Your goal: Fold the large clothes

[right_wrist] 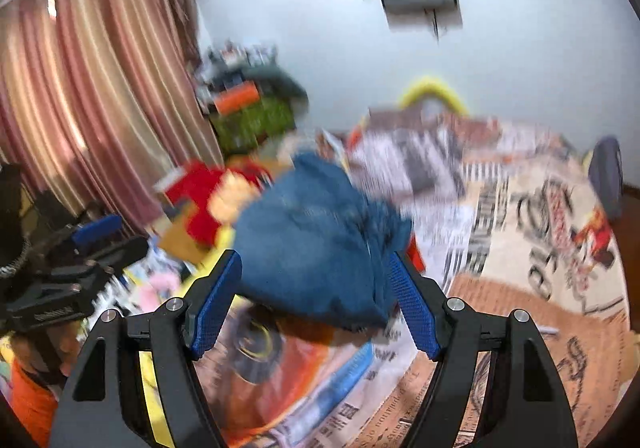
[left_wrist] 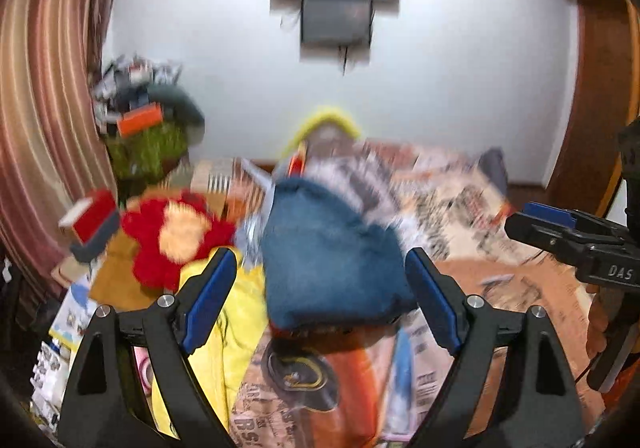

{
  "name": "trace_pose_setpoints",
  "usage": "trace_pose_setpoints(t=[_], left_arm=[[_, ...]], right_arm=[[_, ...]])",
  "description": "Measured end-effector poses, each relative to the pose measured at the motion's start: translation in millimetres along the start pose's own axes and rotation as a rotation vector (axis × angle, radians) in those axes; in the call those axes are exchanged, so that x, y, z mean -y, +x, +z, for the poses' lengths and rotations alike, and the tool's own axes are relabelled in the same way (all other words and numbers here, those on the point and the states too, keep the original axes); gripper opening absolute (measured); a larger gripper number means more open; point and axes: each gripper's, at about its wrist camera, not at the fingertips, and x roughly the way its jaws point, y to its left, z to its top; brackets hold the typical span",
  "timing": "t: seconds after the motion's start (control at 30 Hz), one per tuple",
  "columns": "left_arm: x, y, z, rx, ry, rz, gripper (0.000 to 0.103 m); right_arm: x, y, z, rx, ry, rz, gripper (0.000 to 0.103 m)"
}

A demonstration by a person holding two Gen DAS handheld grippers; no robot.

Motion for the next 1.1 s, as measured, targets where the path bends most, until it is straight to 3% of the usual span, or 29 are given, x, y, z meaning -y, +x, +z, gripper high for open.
trace_pose_setpoints(t=[0.27,0.33,0.43,0.6,0.77,1.1], left_arm=[[33,-113,4,0.274,-0.003,-0.036,0.086],[40,-131,-1,0.319,0.005,-0.026,0.086],[52,-155,-11,0.386,0.032,0.015,0.089],[64,-177,-30,0.445,0.034,0.048,0.102],[72,-179,-39,0.436,0.052,0.067,0.103],[69,-178,-48,0.406,-0.015,0.041,0.103]], right_arm=[[-56,-117,-3,0.346,-0.136,-0.036,0.072],[-66,-129,-9,0.382,-0.151,-0.047,0.072],[-76,-138,-18,0.403,-0.154,-0.067,0.073],[-77,-128,-29,0.41,-0.136,-0.13,0.087],[-78,-130,-31,0.428,-0.148,-0.195,0.102],[-78,-132,-40,0.408,-0.15,-0.232,0.103]])
